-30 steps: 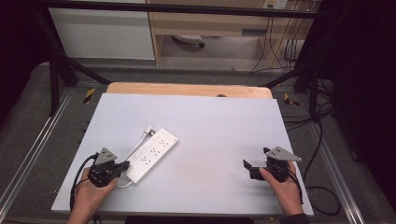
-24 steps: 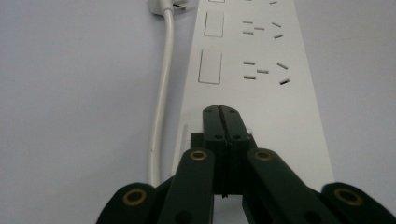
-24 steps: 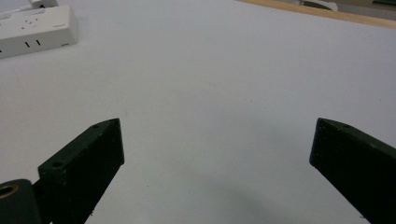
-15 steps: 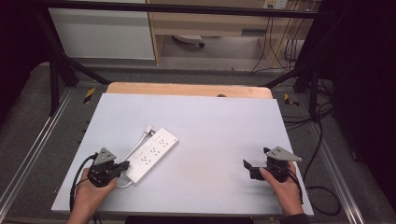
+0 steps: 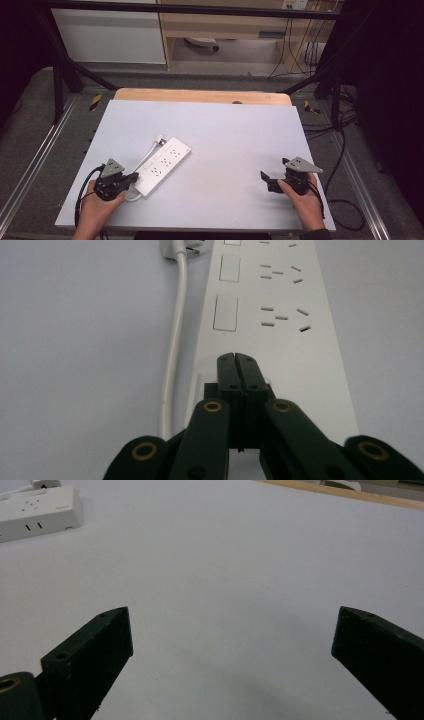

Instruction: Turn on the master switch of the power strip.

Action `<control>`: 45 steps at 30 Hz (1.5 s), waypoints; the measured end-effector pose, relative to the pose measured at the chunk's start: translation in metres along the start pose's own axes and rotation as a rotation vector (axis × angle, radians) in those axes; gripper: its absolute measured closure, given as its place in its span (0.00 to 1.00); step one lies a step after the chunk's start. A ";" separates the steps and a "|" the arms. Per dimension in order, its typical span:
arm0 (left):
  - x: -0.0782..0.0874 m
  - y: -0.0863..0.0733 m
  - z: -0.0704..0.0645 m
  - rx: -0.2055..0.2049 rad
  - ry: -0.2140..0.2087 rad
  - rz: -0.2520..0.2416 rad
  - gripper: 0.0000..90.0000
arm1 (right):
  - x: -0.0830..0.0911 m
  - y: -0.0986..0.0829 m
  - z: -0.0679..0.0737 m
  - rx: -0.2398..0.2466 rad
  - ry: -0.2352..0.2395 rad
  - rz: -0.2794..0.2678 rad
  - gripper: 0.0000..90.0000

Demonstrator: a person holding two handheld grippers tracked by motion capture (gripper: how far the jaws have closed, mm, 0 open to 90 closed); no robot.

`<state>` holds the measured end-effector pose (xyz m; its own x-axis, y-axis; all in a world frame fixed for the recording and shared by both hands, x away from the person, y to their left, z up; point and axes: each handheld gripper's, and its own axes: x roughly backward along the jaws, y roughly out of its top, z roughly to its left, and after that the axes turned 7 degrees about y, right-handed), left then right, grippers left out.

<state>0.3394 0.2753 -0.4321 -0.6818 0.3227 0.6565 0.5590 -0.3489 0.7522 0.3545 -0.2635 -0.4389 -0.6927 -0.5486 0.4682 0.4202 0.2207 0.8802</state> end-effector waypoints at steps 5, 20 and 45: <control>0.000 0.000 0.000 -0.005 0.004 0.001 1.00 | 0.000 0.000 0.000 0.002 -0.001 0.001 0.04; 0.001 0.000 0.001 -0.002 0.010 -0.009 1.00 | 0.000 0.000 0.000 0.000 -0.001 0.001 0.04; 0.001 0.000 0.002 0.009 0.005 -0.022 1.00 | 0.001 0.000 0.000 -0.001 -0.003 -0.001 0.04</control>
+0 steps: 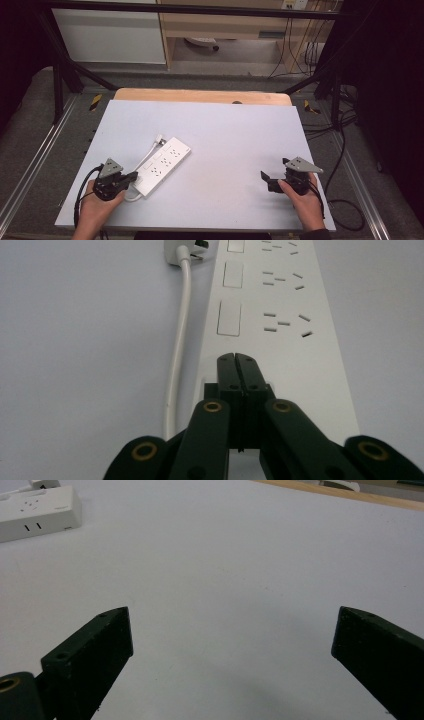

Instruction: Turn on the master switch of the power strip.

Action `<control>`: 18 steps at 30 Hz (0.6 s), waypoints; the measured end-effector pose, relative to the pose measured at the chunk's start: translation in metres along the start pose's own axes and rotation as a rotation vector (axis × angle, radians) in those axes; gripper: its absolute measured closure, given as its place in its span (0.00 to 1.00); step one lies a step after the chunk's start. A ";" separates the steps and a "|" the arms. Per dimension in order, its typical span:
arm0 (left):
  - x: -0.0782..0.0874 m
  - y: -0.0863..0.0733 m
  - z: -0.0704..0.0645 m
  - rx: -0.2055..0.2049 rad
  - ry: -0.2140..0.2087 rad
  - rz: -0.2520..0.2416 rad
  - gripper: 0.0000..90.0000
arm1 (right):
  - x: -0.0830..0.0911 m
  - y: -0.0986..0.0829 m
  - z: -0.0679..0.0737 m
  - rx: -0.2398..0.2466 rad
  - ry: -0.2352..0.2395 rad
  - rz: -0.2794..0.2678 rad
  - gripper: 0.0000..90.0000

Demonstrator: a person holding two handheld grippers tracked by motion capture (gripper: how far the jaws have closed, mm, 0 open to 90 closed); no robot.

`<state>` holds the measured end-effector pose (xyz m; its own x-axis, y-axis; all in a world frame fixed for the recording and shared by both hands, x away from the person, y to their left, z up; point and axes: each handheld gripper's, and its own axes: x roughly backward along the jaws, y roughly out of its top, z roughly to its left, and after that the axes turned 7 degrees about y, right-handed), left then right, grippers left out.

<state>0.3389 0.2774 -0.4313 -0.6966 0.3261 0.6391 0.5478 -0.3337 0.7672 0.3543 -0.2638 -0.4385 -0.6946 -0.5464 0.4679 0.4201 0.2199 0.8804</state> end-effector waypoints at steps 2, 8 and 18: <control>0.000 0.000 0.000 -0.002 0.000 -0.001 1.00 | 0.000 0.000 0.000 0.001 0.000 0.000 0.04; 0.001 0.000 0.001 0.004 -0.007 -0.009 1.00 | 0.000 0.000 0.000 0.006 -0.002 0.005 0.04; 0.005 0.001 0.002 0.021 -0.027 -0.050 1.00 | 0.000 0.000 0.000 0.003 0.000 0.004 0.04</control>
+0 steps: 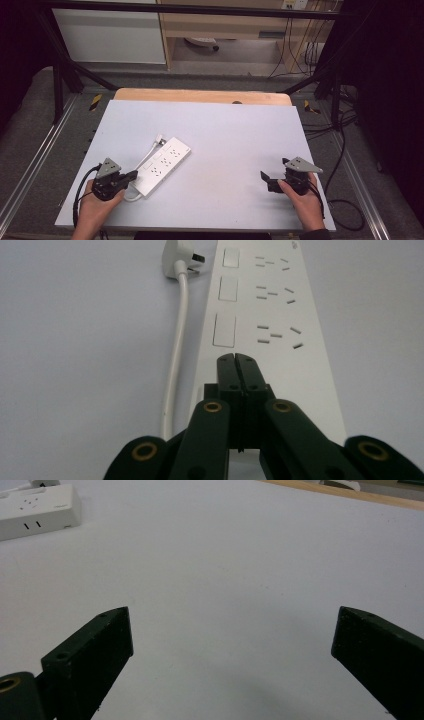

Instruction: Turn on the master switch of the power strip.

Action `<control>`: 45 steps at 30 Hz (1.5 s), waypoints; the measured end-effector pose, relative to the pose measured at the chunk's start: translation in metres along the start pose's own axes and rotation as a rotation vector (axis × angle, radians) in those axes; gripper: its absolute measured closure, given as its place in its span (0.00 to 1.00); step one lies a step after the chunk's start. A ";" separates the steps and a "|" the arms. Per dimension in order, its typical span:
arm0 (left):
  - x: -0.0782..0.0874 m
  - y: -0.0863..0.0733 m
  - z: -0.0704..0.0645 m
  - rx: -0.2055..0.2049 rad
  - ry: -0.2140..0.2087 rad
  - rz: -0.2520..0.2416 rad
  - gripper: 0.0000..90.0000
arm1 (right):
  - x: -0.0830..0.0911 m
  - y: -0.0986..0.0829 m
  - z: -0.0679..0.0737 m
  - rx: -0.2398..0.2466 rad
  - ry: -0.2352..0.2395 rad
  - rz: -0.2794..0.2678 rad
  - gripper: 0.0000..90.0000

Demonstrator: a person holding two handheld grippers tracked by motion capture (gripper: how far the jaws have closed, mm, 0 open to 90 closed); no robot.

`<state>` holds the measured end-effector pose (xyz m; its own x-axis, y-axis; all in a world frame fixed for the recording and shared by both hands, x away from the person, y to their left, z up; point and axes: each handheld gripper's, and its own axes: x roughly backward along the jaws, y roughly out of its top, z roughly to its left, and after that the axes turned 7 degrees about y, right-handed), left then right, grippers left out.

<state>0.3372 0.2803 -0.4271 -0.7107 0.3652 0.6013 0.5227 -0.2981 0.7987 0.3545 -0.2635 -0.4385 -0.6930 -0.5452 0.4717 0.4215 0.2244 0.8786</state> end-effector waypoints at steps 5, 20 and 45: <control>0.001 0.001 -0.001 0.000 -0.010 -0.020 1.00 | 0.000 0.000 0.000 0.000 0.001 0.000 0.04; 0.003 0.002 -0.002 0.008 -0.021 -0.059 0.96 | 0.000 0.000 0.000 0.002 0.000 0.002 0.04; 0.007 0.005 -0.005 0.046 -0.021 -0.128 0.68 | -0.001 0.000 0.001 0.003 0.002 0.005 0.04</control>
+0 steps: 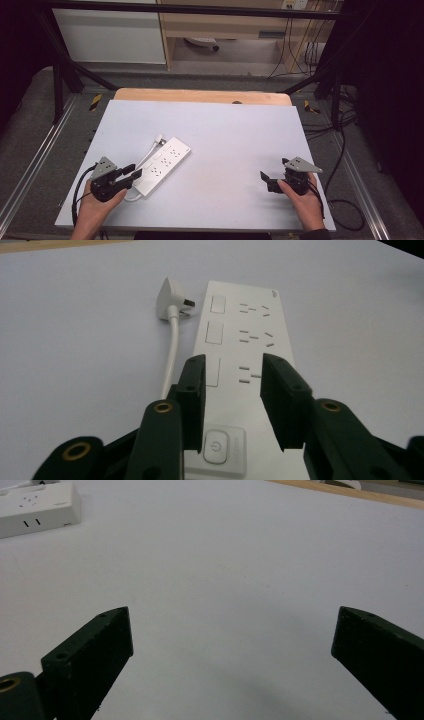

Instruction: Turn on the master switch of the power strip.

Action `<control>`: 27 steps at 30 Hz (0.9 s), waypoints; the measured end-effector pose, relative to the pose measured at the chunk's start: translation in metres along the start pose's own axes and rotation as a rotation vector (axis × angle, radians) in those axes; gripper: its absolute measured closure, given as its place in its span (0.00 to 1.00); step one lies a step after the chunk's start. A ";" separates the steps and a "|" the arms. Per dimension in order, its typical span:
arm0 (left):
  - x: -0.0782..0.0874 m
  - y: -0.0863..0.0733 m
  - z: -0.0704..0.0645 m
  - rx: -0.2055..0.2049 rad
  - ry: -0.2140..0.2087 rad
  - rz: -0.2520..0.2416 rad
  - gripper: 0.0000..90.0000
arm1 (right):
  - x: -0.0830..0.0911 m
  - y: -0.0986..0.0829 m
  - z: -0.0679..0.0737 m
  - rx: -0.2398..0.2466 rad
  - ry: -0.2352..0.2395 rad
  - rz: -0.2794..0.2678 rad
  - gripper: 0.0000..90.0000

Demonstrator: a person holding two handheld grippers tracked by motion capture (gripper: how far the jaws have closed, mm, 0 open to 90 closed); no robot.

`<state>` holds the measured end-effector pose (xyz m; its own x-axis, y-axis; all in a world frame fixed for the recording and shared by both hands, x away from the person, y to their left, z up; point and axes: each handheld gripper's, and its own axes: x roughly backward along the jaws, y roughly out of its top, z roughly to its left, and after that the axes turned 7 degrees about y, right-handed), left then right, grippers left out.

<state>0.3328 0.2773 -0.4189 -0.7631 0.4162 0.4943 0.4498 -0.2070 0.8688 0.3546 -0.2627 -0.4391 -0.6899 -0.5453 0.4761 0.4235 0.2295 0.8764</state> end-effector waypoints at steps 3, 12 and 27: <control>0.000 0.000 0.000 0.005 -0.003 -0.009 0.65 | 0.000 0.000 0.000 0.000 0.000 0.000 0.04; 0.003 0.003 -0.001 0.017 -0.011 -0.052 0.53 | 0.000 0.000 0.000 0.000 0.001 0.001 0.04; 0.011 0.006 -0.001 0.035 -0.008 -0.109 0.19 | 0.000 0.000 0.000 -0.001 0.001 0.000 0.04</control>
<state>0.3261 0.2797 -0.4082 -0.8045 0.4418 0.3969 0.3806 -0.1296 0.9156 0.3547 -0.2629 -0.4391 -0.6896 -0.5459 0.4759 0.4236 0.2290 0.8764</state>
